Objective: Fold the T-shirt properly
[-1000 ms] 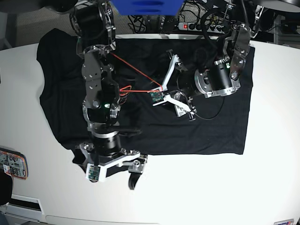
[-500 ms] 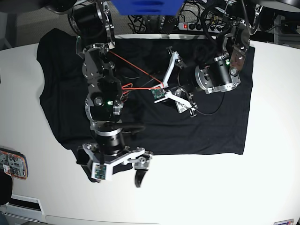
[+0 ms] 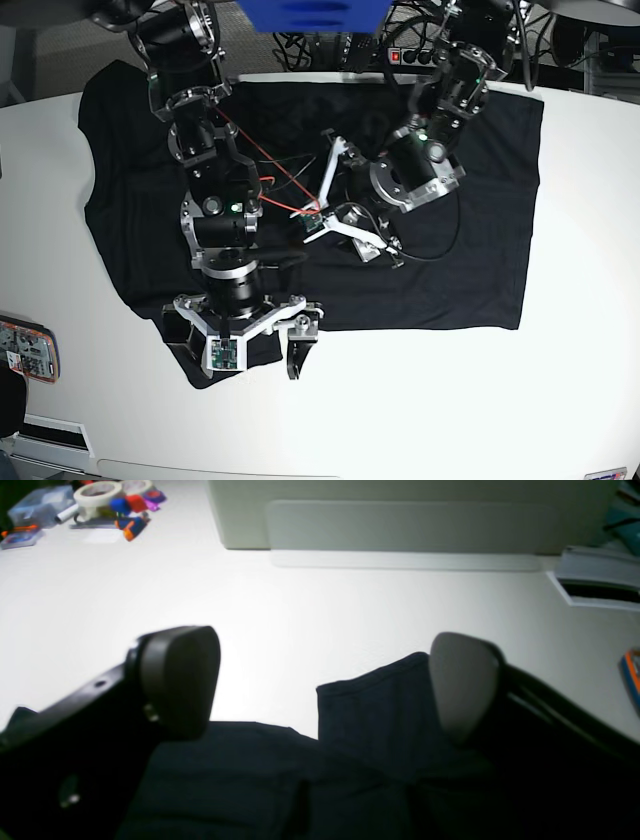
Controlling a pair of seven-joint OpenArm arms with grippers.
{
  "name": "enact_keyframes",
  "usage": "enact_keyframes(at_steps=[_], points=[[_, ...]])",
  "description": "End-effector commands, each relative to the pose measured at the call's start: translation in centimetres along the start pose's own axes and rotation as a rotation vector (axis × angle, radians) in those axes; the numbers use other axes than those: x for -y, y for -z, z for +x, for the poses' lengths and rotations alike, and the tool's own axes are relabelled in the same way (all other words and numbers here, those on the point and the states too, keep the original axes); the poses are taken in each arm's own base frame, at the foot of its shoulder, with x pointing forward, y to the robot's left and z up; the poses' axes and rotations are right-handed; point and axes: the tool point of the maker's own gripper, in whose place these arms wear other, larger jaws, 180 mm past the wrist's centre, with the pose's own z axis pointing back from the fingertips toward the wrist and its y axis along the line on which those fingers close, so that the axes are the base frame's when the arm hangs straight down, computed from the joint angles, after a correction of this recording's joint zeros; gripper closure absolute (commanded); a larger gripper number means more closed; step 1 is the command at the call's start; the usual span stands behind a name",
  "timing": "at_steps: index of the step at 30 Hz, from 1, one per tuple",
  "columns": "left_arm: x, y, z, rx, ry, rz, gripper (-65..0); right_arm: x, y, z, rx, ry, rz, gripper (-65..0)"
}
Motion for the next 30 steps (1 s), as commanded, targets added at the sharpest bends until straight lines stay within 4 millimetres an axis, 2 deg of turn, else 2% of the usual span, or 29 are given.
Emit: enact_keyframes(at_steps=[1,7,11,15,18,20,22,24,30], points=[[-1.2,-0.2,1.5,0.038,-0.017,0.052,-39.9,0.5,-0.2,1.6,0.059,-0.013,-0.010,-65.0],[3.9,2.6,1.2,-0.018,0.034,-0.074,-39.5,0.5,-0.1,1.6,0.058,-0.014,-0.011,-65.0],[4.6,2.9,2.3,0.000,0.020,-0.083,-39.5,0.4,-0.1,1.7,0.059,-0.015,-0.009,-65.0],[4.1,3.0,3.0,0.010,0.030,-0.074,-39.5,-0.4,-0.1,1.9,0.061,0.012,0.002,-65.0],[5.0,4.0,2.3,-0.022,0.045,-0.105,-39.5,-0.6,-0.2,1.9,0.062,0.017,0.008,-65.0],[5.2,4.6,1.6,-0.048,0.043,-0.117,-39.5,-1.6,-0.4,1.9,0.062,0.008,0.032,-65.0],[4.8,5.0,1.4,-0.058,0.048,-0.113,-39.5,-1.7,-0.4,1.8,0.062,0.007,0.037,-65.0],[3.5,4.9,1.2,-0.062,0.030,-0.086,-39.5,-1.7,-0.5,2.1,0.070,0.008,0.037,-65.0],[-3.1,3.8,-1.8,-0.103,-0.114,0.063,-39.5,-1.7,-0.5,2.5,0.082,0.010,0.036,-65.0]])
